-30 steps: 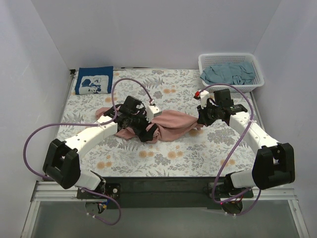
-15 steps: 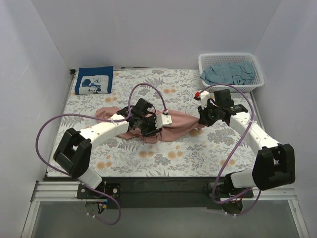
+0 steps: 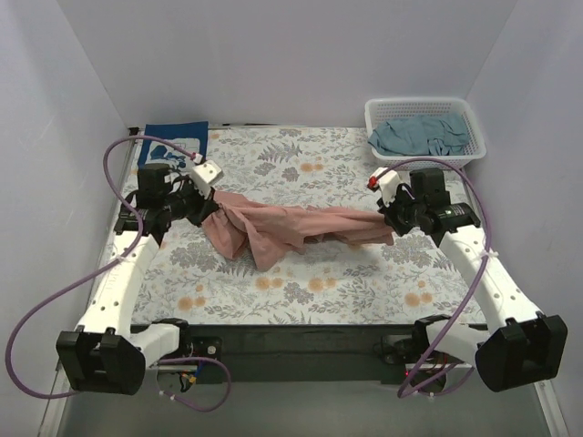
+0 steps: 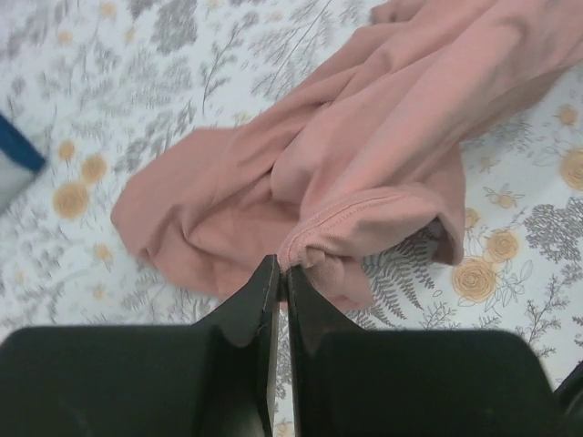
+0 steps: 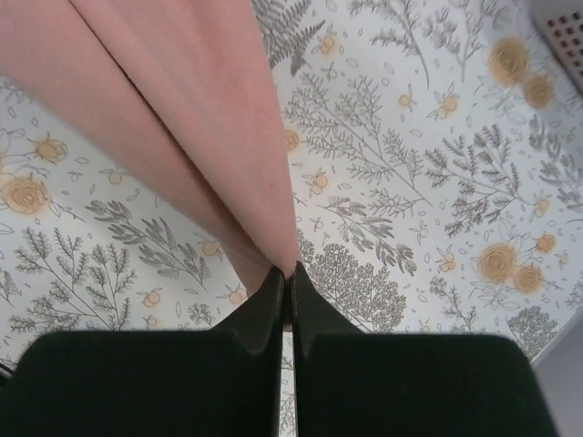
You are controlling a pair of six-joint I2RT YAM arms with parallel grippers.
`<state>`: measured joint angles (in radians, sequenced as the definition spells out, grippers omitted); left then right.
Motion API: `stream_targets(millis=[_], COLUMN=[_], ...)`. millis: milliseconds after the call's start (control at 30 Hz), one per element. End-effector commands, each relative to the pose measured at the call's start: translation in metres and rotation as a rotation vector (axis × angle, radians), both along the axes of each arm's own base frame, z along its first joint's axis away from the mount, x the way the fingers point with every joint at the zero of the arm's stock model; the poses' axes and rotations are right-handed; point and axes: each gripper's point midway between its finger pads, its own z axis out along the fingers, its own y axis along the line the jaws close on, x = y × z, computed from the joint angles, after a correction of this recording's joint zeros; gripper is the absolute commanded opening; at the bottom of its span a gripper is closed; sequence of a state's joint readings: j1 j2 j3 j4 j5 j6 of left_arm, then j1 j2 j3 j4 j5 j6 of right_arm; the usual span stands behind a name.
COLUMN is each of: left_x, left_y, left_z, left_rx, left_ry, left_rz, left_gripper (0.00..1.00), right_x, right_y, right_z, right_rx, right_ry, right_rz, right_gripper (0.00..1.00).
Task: Fold and stack the t-shirts
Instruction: Flatten the tshirt out
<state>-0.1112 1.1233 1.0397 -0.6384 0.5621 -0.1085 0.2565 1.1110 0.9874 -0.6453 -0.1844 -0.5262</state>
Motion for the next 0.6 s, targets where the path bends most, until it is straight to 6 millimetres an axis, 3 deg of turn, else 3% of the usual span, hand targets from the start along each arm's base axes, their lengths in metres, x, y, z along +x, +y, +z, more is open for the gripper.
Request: stream_targets(millis=[0,67,100,233,333,400,567], left_x=[0.005,0.019,0.023,0.055,0.083,0.099,0.117], left_y=[0.029,0.046,0.049,0.070,0.077,0.076,0.076], left_z=[-0.068,-0.095,-0.102,-0.117,-0.109,-0.088,-0.059], left_rx=[-0.052,-0.078,-0.084,-0.108,-0.110,-0.125,-0.135], left_ry=[0.247,0.355,0.382,0.426,0.384,0.337,0.275], left_rz=[0.198,0.292,0.315,0.430,0.446,0.418,0.395], left_gripper=[0.00,0.00,0.00,0.00,0.00,0.00,0.00], right_x=[0.017,0.025,0.031,0.060,0.084,0.092,0.097], right_y=[-0.010,-0.005,-0.002,0.007,0.007,0.008,0.018], right_z=[-0.028,-0.042,-0.055,-0.066,-0.061,-0.055,-0.011], right_rx=[-0.086,-0.080,-0.080,-0.055,-0.061,-0.059,0.006], right_ry=[0.057,0.099,0.145,0.152,0.107,0.092,-0.002], right_rz=[-0.019,-0.022,-0.023,-0.064,-0.101,-0.109,-0.078], right_gripper=[0.01,0.01,0.01,0.01,0.01,0.01,0.01])
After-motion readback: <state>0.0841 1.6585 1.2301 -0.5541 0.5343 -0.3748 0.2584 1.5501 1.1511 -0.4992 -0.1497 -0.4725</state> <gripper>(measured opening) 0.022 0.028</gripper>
